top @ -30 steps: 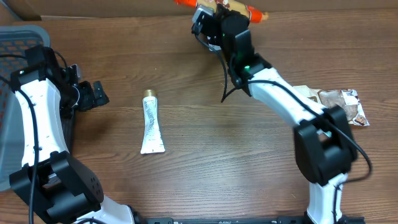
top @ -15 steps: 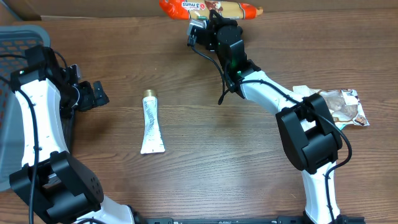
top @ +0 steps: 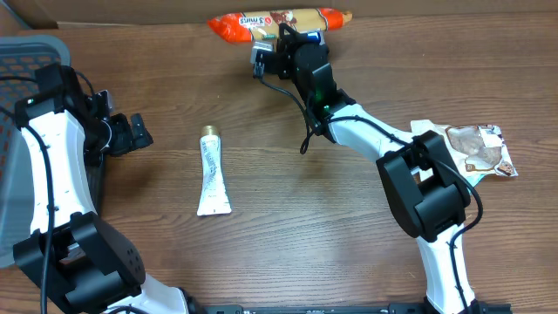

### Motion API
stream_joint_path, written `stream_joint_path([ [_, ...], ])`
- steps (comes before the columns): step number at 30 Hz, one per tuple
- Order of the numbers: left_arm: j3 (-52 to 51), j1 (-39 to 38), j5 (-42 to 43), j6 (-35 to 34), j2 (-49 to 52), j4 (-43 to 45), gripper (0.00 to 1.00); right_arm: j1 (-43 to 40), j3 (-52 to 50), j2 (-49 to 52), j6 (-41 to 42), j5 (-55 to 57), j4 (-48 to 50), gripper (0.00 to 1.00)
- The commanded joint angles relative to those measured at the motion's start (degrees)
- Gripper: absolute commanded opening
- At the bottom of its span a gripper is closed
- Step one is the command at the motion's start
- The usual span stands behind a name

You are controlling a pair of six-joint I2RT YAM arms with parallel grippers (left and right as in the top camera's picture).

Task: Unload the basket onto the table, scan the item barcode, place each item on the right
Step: 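Hold the pasta pack horizontally above the scanner for scanning, then carry the pasta pack right and drop it on the item pile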

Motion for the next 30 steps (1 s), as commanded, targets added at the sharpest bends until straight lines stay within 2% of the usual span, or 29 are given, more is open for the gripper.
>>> stream_joint_path([
  [1,0.7,0.35,0.2,-0.96,0.39,0.07,1.0,-0.31,2.23,-1.05,-1.05,0.5,2.47,0.04],
  [14,0.7,0.35,0.2,-0.96,0.39,0.04,0.99,0.42,2.23,-1.81,-0.61,4.11,3.48,0.04],
  [19,0.7,0.35,0.2,-0.96,0.39,0.04,1.0,1.4,2.23,-8.39,6.93,8.33,-1.05,0.04],
  [22,0.7,0.35,0.2,-0.96,0.39,0.04,1.0,1.7,2.23,-15.28,14.86,12.41,-7.3,0.04],
  [25,0.7,0.35,0.2,-0.96,0.39,0.04,0.99,1.68,2.23,-24.22,26.64,13.73,-18.84,0.04],
  [30,0.7,0.35,0.2,-0.96,0.39,0.07,1.0,-1.18,2.23,-39.36,53.37,10.91,-40.85,0.04],
])
